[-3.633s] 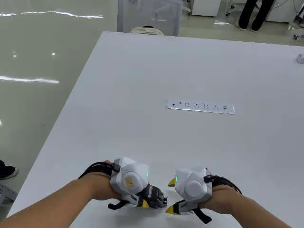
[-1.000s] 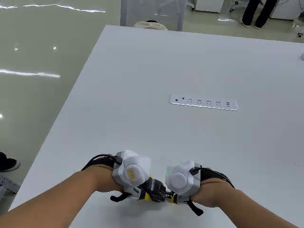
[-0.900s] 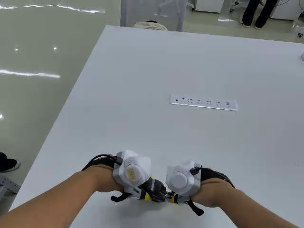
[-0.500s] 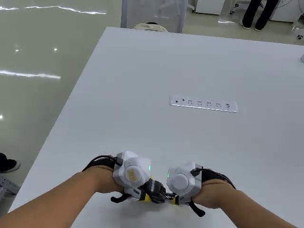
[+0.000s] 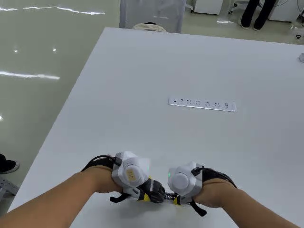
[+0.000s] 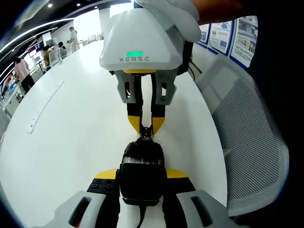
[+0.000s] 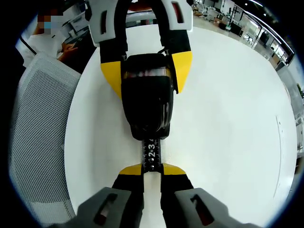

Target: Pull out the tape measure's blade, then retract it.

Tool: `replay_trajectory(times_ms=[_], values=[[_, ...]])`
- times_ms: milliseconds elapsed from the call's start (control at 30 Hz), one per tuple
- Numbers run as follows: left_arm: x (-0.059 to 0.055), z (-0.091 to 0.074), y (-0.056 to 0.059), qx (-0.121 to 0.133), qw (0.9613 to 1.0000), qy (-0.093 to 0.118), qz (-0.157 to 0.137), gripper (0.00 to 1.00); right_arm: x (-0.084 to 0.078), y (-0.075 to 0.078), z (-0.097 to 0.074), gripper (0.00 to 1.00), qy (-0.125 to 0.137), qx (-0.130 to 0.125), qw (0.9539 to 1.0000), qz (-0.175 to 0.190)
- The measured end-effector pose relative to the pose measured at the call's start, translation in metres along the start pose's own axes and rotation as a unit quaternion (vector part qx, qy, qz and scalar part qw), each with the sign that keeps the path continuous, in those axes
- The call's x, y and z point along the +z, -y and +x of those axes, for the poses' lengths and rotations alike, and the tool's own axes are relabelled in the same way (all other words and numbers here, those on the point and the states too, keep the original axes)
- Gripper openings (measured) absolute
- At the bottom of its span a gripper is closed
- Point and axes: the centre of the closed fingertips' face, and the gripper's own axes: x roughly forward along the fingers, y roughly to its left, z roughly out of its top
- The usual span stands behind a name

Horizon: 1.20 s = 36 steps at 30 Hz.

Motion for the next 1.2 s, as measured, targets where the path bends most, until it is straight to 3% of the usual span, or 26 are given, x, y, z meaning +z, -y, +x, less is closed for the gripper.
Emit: replay_trajectory(times_ms=[1200], values=[[0.000, 0.001, 0.001, -0.005, 1.0000, -0.003, -0.006, 0.30, -0.021, 0.001, -0.008, 0.11, -0.021, 0.000, 0.9998, 0.004]])
